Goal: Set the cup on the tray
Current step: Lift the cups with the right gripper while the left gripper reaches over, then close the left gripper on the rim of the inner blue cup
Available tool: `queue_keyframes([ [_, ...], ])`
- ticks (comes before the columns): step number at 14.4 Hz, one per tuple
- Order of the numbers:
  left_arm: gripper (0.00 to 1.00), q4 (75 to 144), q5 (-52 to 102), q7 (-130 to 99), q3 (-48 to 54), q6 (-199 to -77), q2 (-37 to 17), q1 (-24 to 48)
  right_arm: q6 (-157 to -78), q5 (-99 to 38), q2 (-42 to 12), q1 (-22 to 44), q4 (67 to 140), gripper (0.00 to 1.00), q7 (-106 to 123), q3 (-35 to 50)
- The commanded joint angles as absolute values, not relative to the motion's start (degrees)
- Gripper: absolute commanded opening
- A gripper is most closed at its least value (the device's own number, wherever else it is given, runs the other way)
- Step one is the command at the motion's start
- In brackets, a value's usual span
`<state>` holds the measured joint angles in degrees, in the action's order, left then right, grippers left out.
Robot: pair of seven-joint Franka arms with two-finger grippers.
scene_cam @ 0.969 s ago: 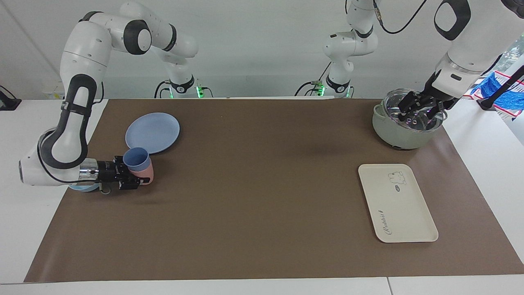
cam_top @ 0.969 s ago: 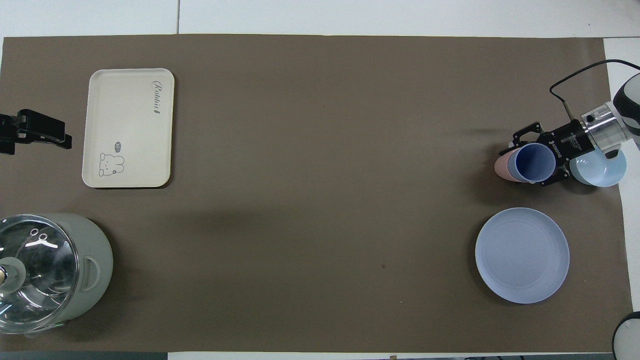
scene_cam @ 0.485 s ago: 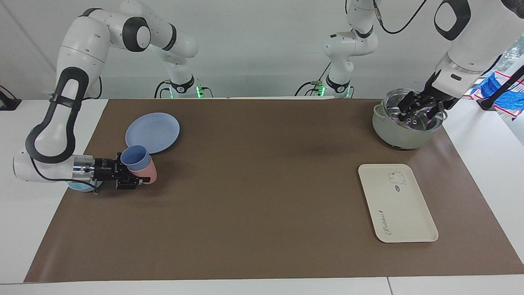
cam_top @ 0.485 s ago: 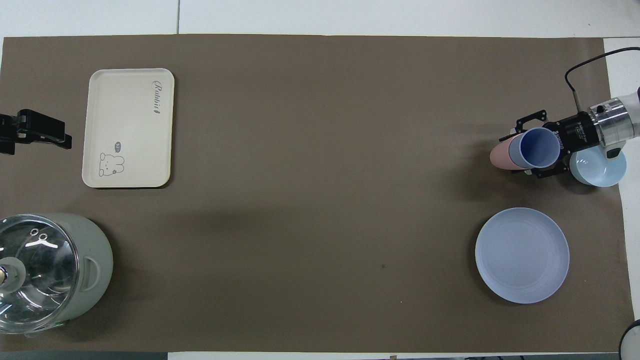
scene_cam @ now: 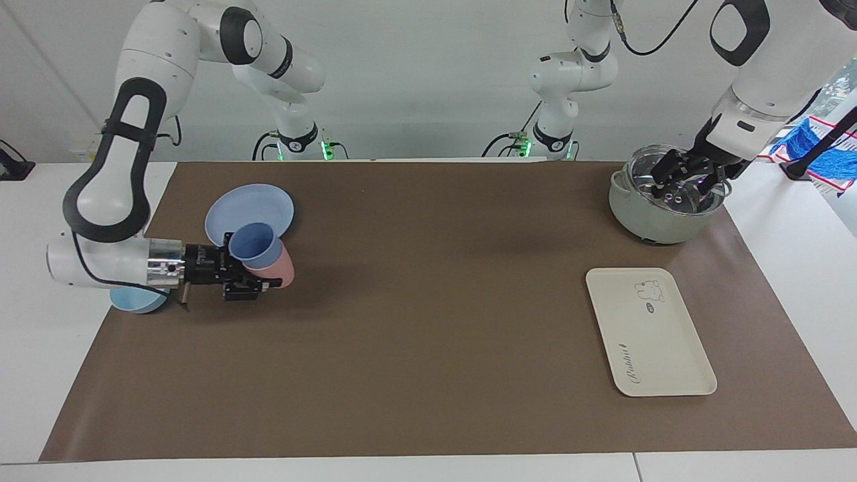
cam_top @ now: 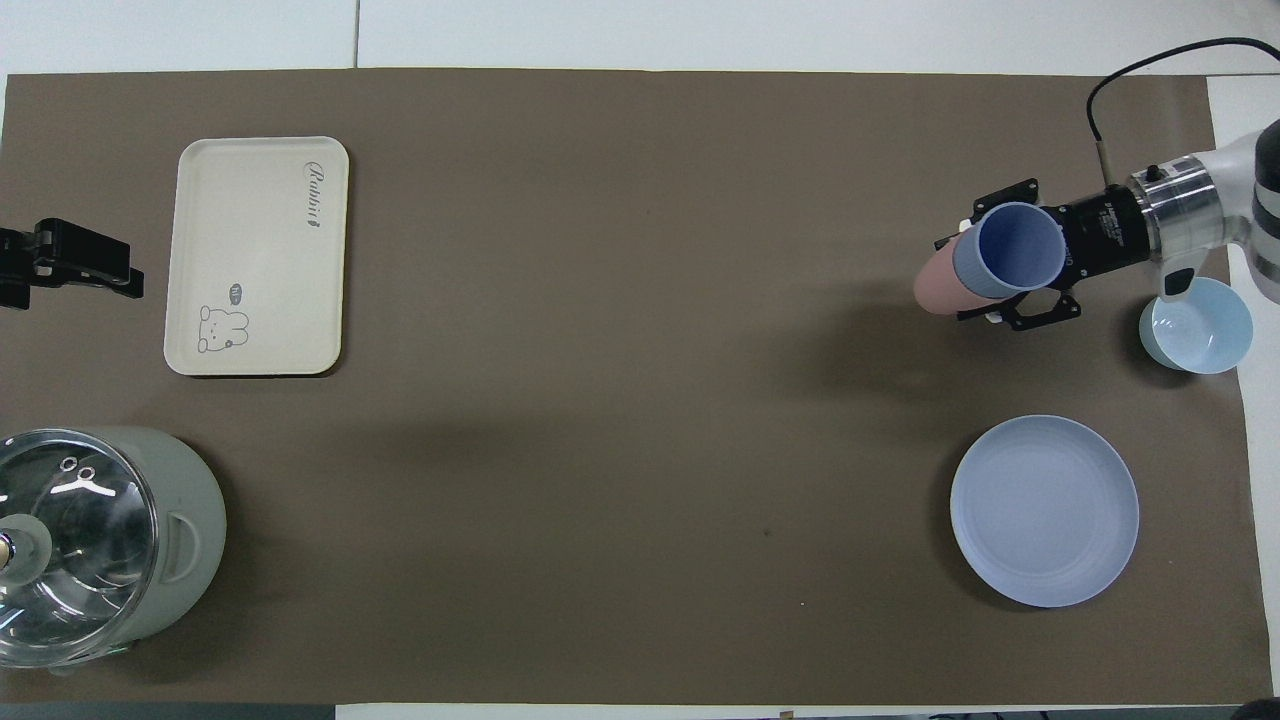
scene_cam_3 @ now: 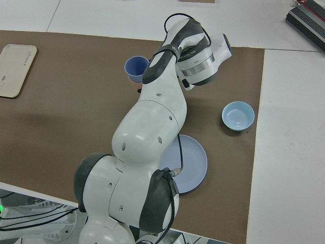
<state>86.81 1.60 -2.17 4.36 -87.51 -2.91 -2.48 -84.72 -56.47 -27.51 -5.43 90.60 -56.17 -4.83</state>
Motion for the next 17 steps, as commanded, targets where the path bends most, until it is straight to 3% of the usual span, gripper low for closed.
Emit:
queue_keyframes([
  [1,1.00,89.0,0.9,-2.8,4.2,-88.2,-1.1,-2.4,-94.4,-61.0,-20.8,2.4,98.2,0.00,-62.8,-5.0],
  [7,1.00,90.4,1.1,-7.3,4.7,-89.2,-0.4,-0.7,-113.0,-67.1,-18.6,18.3,99.1,0.00,-77.5,-5.0],
  [12,1.00,100.2,1.4,-31.3,4.7,-101.2,3.8,10.1,-127.0,-69.9,-18.7,28.9,99.1,0.00,-84.0,-5.0],
  [14,1.00,100.5,1.4,-39.0,4.7,-103.2,3.9,13.6,-132.6,-70.2,-18.7,32.7,99.1,0.00,-87.0,-5.0],
  [17,1.00,100.5,2.6,-51.9,4.7,-111.1,3.3,17.9,-134.0,-70.3,-18.7,33.7,99.1,0.00,-87.4,-5.0],
])
